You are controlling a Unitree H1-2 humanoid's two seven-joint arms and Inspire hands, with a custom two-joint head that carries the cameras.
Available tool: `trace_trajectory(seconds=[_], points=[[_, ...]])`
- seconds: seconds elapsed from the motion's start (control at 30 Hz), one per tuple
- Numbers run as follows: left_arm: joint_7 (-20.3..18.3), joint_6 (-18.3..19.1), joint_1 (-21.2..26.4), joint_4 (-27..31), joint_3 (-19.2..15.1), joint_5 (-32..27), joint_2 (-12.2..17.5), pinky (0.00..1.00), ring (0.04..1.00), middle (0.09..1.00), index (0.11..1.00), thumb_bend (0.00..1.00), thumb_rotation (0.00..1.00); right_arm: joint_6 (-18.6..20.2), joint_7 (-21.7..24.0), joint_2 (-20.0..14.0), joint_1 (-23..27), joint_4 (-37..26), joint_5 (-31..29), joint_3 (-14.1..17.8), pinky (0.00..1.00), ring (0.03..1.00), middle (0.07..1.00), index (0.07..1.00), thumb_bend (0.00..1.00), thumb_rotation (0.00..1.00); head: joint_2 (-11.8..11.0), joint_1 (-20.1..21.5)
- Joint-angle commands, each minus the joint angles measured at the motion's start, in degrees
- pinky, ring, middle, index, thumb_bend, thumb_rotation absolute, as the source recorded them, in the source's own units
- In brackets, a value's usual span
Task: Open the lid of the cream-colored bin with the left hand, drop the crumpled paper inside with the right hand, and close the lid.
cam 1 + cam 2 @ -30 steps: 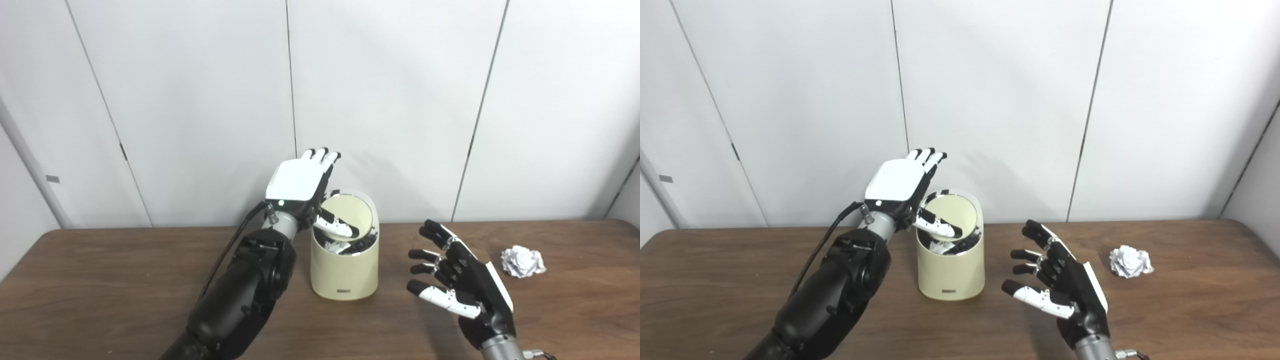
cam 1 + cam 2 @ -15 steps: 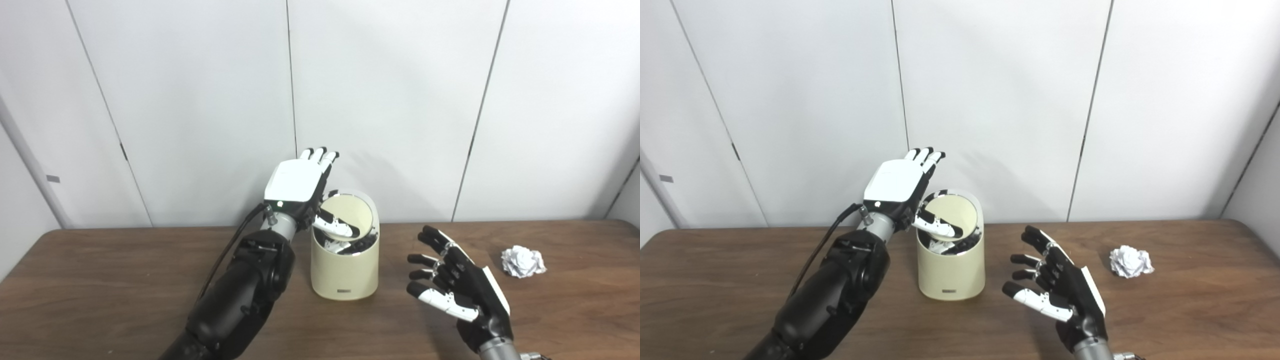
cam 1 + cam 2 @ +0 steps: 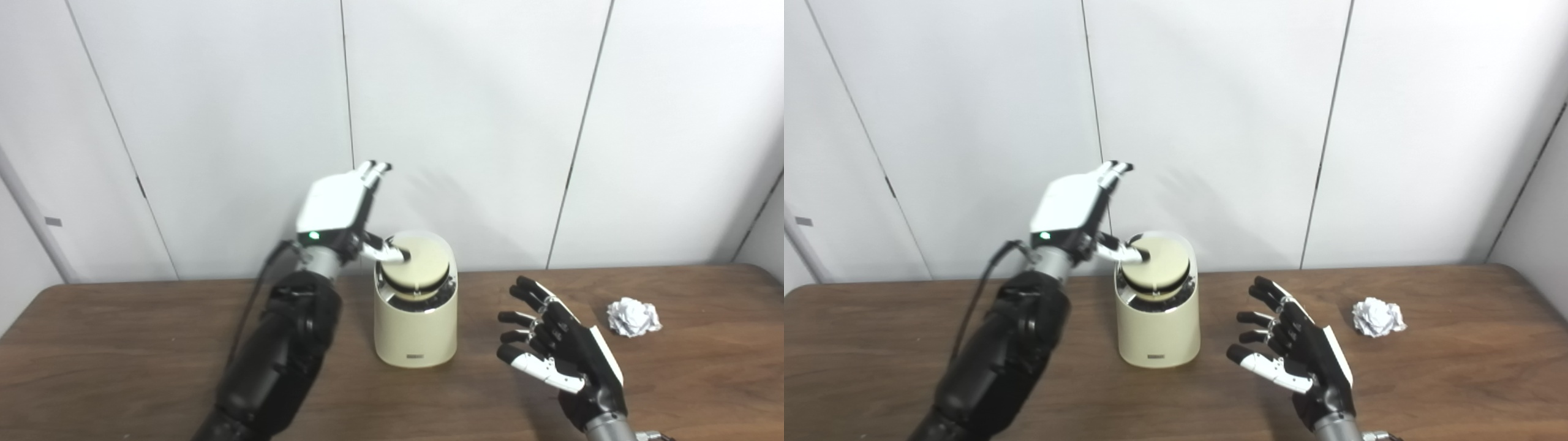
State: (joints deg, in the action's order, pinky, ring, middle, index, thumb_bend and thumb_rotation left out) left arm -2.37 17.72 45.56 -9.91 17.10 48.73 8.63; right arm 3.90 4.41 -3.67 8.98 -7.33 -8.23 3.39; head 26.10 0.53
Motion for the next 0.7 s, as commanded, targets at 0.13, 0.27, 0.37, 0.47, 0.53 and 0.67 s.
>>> trace_trajectory(seconds=[0.13, 0.27, 0.37, 0.47, 0.53, 0.67], points=[[2.6, -0.8, 1.6, 3.2, -4.9, -5.8, -1.4, 0.60, 0.801, 0.860, 0.862, 0.72, 0.22, -2.3, 0.1, 0.2, 2.1, -1.0, -0.3, 0.0, 0.55, 0.686, 0.845, 0.828, 0.85, 0.18, 0.1, -0.1], [4.9, -2.0, -0.1, 4.1, -8.5, -11.0, -3.1, 0.60, 0.769, 0.807, 0.838, 0.71, 0.26, -2.2, 0.1, 0.0, 1.9, -1.3, 0.2, -0.1, 0.55, 0.686, 0.845, 0.831, 0.85, 0.19, 0.3, 0.0], [6.8, -4.7, -2.4, 5.2, -11.5, -16.2, -4.6, 0.59, 0.755, 0.787, 0.828, 0.70, 0.25, -1.9, 0.0, 0.0, 1.8, -1.6, 0.2, 0.0, 0.55, 0.690, 0.846, 0.829, 0.86, 0.20, 0.5, -0.1], [5.7, -4.6, -5.2, 8.0, -14.7, -23.0, -6.5, 0.63, 0.787, 0.815, 0.848, 0.67, 0.25, -1.9, 0.0, -0.1, 1.8, -1.5, 0.2, 0.1, 0.55, 0.700, 0.849, 0.831, 0.85, 0.19, 0.5, -0.1], [4.4, -2.6, -7.3, 10.8, -16.5, -27.2, -7.7, 0.65, 0.801, 0.830, 0.853, 0.65, 0.25, -1.7, 0.0, -0.2, 1.8, -1.4, 0.3, 0.1, 0.55, 0.704, 0.849, 0.831, 0.85, 0.20, 0.6, -0.3], [3.1, -0.1, -10.4, 14.7, -17.6, -31.5, -8.6, 0.66, 0.801, 0.821, 0.854, 0.62, 0.32, -1.9, 0.1, -0.5, 1.8, -1.2, 0.4, 0.1, 0.54, 0.702, 0.848, 0.831, 0.85, 0.21, 0.7, -0.5]])
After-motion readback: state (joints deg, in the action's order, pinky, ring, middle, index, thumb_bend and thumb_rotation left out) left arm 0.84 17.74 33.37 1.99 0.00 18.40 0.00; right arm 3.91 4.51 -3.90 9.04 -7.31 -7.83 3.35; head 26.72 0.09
